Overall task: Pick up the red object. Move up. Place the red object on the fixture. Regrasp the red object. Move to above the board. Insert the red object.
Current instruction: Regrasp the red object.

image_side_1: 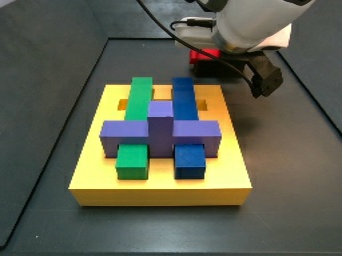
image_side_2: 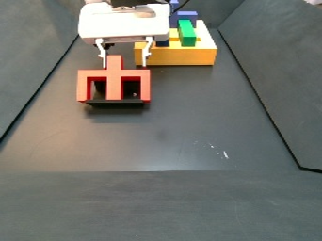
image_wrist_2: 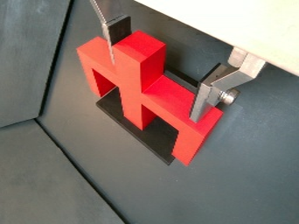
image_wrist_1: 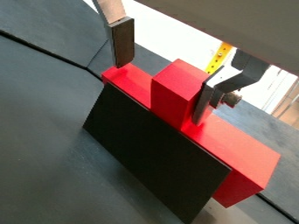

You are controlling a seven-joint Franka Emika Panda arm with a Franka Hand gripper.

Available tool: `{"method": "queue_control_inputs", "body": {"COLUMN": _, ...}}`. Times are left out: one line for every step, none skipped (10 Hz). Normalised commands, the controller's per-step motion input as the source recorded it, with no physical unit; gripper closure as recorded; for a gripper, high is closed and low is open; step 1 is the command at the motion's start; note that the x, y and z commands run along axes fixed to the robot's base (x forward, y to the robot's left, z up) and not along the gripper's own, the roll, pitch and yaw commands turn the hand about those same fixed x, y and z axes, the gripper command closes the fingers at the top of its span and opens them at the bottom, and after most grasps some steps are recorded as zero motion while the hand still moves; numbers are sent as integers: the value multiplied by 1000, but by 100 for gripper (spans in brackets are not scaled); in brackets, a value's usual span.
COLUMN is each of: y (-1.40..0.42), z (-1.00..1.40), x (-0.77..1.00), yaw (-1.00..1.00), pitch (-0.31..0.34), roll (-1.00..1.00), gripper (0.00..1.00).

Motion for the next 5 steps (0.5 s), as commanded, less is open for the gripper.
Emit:
{"method": "queue_control_inputs", "body": {"y": 0, "z": -86, "x": 0, "yaw": 0, "pitch": -11, "roll": 0, "gripper": 0}}
{"method": "queue_control_inputs", "body": {"y": 0, "z": -69, "x": 0, "yaw": 0, "pitch": -3, "roll": 0, "gripper": 0}}
{"method": "queue_control_inputs", "body": {"y": 0, "z": 0, "x": 0, "yaw": 0, "pitch": 0, "roll": 9, "gripper": 0}}
{"method": "queue_control_inputs", "body": {"y": 0, "z": 0, "x": 0, "yaw": 0, "pitch": 0, "roll": 0, "gripper": 0}}
{"method": "queue_control_inputs", "body": {"y": 0, "z": 0, "x": 0, "yaw": 0, "pitch": 0, "roll": 0, "gripper": 100}}
